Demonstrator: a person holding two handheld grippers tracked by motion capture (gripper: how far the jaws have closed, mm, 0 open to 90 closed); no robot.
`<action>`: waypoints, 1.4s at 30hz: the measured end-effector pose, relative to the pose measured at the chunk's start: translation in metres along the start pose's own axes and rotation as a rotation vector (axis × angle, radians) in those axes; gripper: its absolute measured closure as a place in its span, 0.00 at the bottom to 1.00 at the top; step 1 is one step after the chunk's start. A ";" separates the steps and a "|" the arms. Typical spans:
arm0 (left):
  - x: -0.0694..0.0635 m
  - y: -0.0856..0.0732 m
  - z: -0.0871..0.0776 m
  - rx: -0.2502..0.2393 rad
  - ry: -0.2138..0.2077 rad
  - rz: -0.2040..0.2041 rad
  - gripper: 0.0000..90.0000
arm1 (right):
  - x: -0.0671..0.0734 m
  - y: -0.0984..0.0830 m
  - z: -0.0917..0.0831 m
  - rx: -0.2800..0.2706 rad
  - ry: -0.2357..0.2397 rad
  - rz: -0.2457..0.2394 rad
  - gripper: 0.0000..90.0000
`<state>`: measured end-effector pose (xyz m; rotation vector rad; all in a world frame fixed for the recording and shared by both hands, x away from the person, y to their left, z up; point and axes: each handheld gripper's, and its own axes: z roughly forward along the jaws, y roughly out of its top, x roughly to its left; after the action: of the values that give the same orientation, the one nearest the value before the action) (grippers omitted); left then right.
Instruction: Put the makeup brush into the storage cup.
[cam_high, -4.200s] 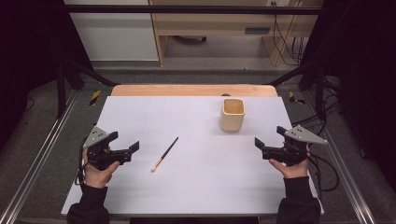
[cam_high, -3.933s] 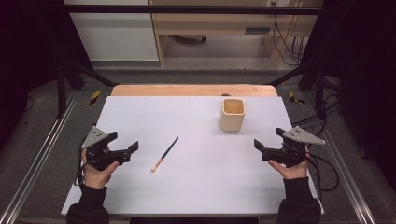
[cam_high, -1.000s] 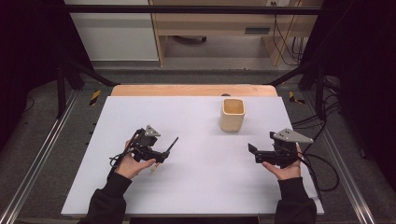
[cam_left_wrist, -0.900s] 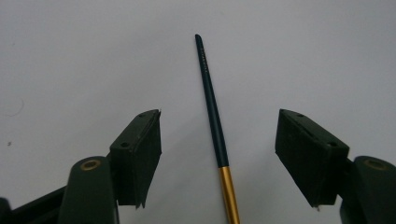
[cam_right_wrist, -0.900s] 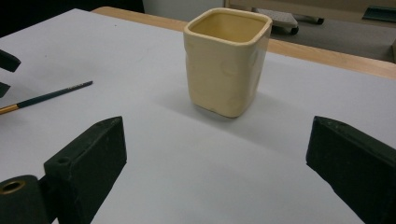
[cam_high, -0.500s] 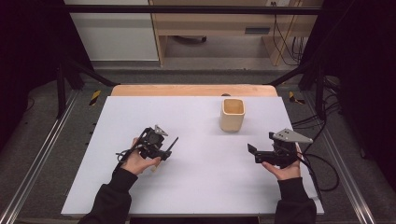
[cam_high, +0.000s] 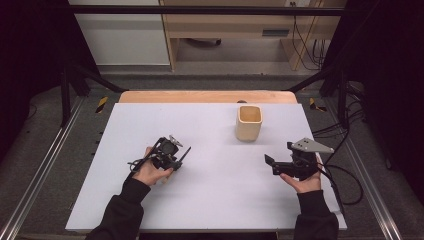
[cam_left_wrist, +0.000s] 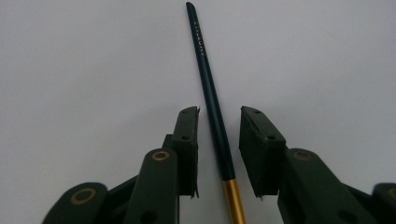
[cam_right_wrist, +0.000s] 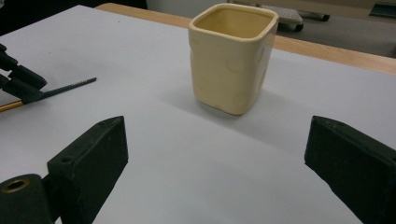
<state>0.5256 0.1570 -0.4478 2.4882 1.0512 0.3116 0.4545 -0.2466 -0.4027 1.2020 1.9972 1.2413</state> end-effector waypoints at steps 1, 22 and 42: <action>0.000 0.000 0.000 0.000 0.000 0.000 0.76 | 0.000 0.000 0.000 0.000 0.000 0.000 0.07; -0.005 0.007 0.005 0.079 -0.003 0.004 0.91 | 0.000 0.000 -0.001 0.004 0.006 0.004 0.07; -0.007 0.011 -0.001 0.079 -0.008 0.074 0.92 | 0.001 0.000 0.002 0.012 0.013 0.000 0.07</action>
<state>0.5272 0.1455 -0.4420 2.6006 0.9877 0.2875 0.4556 -0.2451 -0.4040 1.2024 2.0172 1.2418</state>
